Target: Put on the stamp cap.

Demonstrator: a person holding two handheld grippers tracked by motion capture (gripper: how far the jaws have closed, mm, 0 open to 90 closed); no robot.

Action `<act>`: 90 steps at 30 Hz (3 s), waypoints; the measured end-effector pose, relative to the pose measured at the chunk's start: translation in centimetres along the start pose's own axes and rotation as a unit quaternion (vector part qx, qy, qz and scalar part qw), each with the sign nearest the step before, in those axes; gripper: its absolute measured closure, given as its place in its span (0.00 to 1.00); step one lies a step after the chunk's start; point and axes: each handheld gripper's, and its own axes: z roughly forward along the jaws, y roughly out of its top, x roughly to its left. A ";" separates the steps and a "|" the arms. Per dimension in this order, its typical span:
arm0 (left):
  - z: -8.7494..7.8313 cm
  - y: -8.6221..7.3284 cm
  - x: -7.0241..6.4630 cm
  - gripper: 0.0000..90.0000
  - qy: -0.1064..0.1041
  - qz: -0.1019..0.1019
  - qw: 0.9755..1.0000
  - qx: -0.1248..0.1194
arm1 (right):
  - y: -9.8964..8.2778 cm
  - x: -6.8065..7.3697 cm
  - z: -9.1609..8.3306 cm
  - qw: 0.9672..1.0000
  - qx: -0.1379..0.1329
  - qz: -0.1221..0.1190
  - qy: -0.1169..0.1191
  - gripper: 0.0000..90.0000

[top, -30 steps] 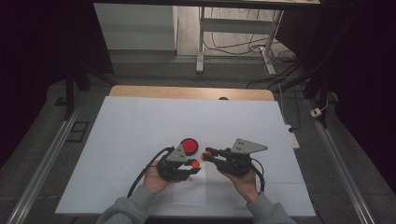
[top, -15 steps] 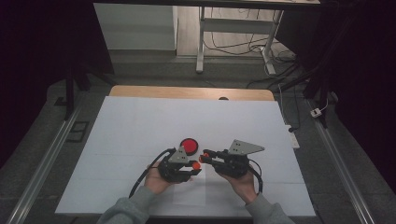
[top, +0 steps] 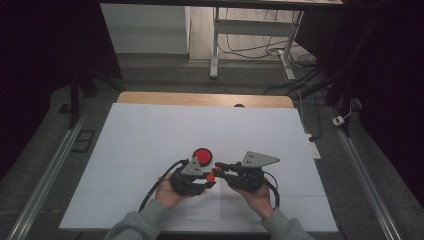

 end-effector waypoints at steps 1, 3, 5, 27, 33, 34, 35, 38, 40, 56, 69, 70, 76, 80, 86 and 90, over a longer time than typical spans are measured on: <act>0.0 0.0 0.0 0.72 0.000 0.000 1.000 0.000 | 0.0 0.0 0.0 1.000 0.001 0.001 0.001 0.79; -0.1 0.0 0.0 0.72 0.000 0.002 1.000 0.001 | -0.1 0.1 0.1 1.000 0.002 0.001 0.002 0.79; -0.1 0.0 0.0 0.72 0.000 0.001 1.000 0.001 | -0.1 0.1 0.2 1.000 0.003 0.001 0.004 0.79; -0.3 0.1 -0.1 0.72 0.000 0.003 1.000 -0.004 | -0.6 0.4 1.0 1.000 0.016 0.000 0.013 0.79; -0.3 0.1 -0.1 0.72 -0.001 0.003 1.000 -0.004 | -0.6 0.4 1.0 1.000 0.018 0.002 0.013 0.79; -0.2 0.1 -0.1 0.72 -0.001 0.003 1.000 -0.005 | -0.7 0.4 1.1 1.000 0.019 0.002 0.013 0.79; -0.3 0.1 -0.2 0.72 -0.001 0.003 1.000 -0.005 | -0.7 0.4 1.1 1.000 0.020 0.001 0.013 0.79; -0.3 0.1 -0.1 0.72 -0.001 0.006 1.000 -0.003 | -0.8 0.4 1.1 1.000 0.021 0.002 0.013 0.79; -0.3 0.1 -0.2 0.72 -0.002 0.006 1.000 -0.003 | -0.8 0.4 1.1 1.000 0.021 0.002 0.013 0.79; -0.4 0.2 -0.3 0.72 0.000 0.006 1.000 -0.010 | -0.8 0.4 1.2 1.000 0.022 0.002 0.013 0.80; -0.5 0.2 -0.5 0.72 0.014 0.021 1.000 -0.015 | -0.8 0.3 1.1 1.000 0.018 0.003 0.011 0.80; -0.5 0.2 -0.5 0.73 0.015 0.022 1.000 -0.016 | -0.8 0.3 1.1 1.000 0.018 0.003 0.012 0.80; -0.6 0.2 -0.6 0.73 0.019 0.026 0.999 -0.017 | -0.8 0.3 1.0 1.000 0.016 0.003 0.012 0.80; -0.6 0.2 -0.6 0.73 0.022 0.027 0.999 -0.016 | -0.8 0.3 1.0 1.000 0.014 0.006 0.012 0.80; -0.6 0.2 -0.6 0.73 0.024 0.030 0.999 -0.016 | -0.9 0.3 1.0 1.000 0.010 0.009 0.011 0.80; -0.8 0.3 -0.6 0.73 0.024 0.030 0.999 -0.014 | -1.0 0.3 1.0 1.000 0.006 0.007 0.012 0.80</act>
